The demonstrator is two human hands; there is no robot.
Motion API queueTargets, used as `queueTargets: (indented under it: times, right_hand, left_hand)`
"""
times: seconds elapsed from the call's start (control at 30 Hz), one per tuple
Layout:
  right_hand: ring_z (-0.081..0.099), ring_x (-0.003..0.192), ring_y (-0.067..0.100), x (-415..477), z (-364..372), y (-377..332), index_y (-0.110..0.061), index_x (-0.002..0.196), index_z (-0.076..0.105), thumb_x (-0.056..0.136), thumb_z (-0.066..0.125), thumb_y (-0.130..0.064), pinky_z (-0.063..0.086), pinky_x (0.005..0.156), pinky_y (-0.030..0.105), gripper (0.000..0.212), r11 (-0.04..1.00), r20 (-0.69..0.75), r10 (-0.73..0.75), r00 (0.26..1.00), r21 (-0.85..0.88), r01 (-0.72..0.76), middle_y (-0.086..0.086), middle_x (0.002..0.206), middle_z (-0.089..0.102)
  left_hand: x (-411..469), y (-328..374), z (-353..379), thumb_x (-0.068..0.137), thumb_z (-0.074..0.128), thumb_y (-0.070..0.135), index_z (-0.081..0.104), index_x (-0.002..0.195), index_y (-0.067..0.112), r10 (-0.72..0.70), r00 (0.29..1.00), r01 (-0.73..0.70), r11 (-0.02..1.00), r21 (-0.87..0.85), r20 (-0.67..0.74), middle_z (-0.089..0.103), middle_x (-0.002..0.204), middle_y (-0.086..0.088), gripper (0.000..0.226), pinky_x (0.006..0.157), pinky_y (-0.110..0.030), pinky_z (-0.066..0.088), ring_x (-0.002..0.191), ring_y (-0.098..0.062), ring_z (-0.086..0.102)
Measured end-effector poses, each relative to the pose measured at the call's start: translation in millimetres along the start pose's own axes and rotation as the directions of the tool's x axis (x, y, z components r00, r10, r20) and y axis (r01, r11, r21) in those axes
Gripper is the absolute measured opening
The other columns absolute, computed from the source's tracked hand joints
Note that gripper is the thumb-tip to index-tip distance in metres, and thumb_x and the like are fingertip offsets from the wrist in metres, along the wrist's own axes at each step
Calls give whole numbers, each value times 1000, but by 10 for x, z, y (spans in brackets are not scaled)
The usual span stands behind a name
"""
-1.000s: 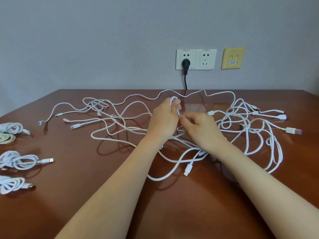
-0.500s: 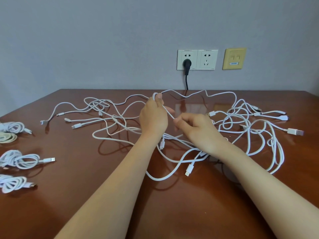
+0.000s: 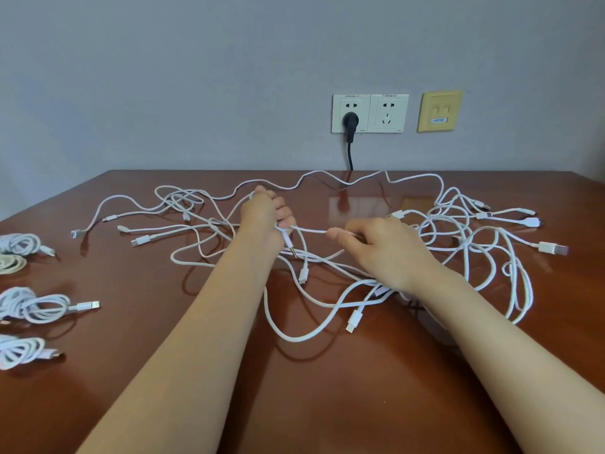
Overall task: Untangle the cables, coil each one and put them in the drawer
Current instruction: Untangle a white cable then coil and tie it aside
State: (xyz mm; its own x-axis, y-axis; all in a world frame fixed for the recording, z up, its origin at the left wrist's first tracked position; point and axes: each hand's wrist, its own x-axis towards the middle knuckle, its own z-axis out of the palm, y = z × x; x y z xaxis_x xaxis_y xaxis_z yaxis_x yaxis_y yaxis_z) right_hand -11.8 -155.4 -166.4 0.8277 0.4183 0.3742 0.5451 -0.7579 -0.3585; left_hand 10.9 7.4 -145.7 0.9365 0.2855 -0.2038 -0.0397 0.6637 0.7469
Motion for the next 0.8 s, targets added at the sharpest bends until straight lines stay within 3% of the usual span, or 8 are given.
queueTargets:
  times: [0.13, 0.23, 0.37, 0.43, 0.5, 0.63, 0.73, 0.8]
  right_hand:
    - [46, 63, 13, 25, -57, 40, -31, 72, 44, 95, 43, -38, 29, 62, 28, 24, 996, -103, 33, 994, 86, -24, -11, 59, 47]
    - [43, 54, 5, 37, -101, 46, -33, 64, 45, 94, 49, -34, 30, 59, 29, 30, 986, -154, 48, 987, 163, -23, -10, 50, 45]
    - [48, 53, -6, 9, -149, -22, -28, 64, 58, 90, 58, -32, 33, 58, 16, 26, 938, -13, 49, 999, 345, -42, -24, 45, 51]
    - [57, 62, 6, 28, -133, -11, -21, 66, 65, 89, 60, -29, 41, 70, 22, 24, 894, 48, 15, 999, 447, -35, -7, 57, 63]
    - [54, 68, 35, 44, -110, 5, -19, 67, 68, 88, 61, -28, 41, 73, 35, 23, 855, 64, -23, 998, 518, -14, 31, 80, 60]
    - [36, 46, 11, 35, -128, -57, -20, 66, 68, 89, 60, -22, 33, 53, 13, 24, 790, 70, -44, 997, 613, -8, 26, 57, 42]
    - [49, 45, 1, 41, -166, -97, -12, 70, 67, 89, 57, -13, 38, 54, 7, 21, 702, 38, -31, 999, 712, -5, 4, 52, 58]
    - [51, 41, -1, 44, -182, -96, -7, 72, 64, 90, 56, -9, 38, 49, 6, 20, 662, 8, 26, 1000, 749, -24, -7, 46, 58]
  left_hand:
    - [23, 53, -33, 101, 16, 17, 24, 64, 18, -28, 999, 32, 990, 140, -34, 23, 29, 6, 37, 32, -3, 9, 17, -7, 16]
    - [-19, 29, 9, 99, 16, 12, 27, 66, 19, 45, 998, -29, 957, 287, -49, 22, 32, 8, 35, 33, -5, 8, 19, -6, 14]
    - [-69, -40, 48, 99, 22, 14, 31, 70, 19, 126, 991, -99, 899, 427, -36, 21, 28, 10, 30, 33, -7, 9, 22, -6, 14]
    - [-47, -55, 44, 101, 25, 20, 32, 71, 17, 161, 986, -125, 863, 489, -32, 24, 33, 8, 31, 33, -9, 12, 23, -7, 16]
    - [-15, -102, 34, 101, 27, 26, 35, 68, 14, 219, 975, -188, 761, 621, 27, 35, 40, 4, 37, 38, -15, 23, 30, -13, 29]
    - [-127, -256, 89, 101, 23, 43, 59, 88, 5, 223, 953, -281, 404, 870, 205, 65, 84, -14, 54, 75, -32, 43, 81, -27, 62]
    - [-246, -332, 175, 92, 14, 62, 39, 58, 13, -118, 956, -123, 665, 737, 267, 40, 36, 1, 65, 40, -15, 29, 28, -10, 37]
    - [-272, -358, 187, 83, 6, 74, 28, 56, 16, -269, 905, -13, 759, 651, 331, 24, 33, 5, 67, 34, -7, 14, 24, -5, 19]
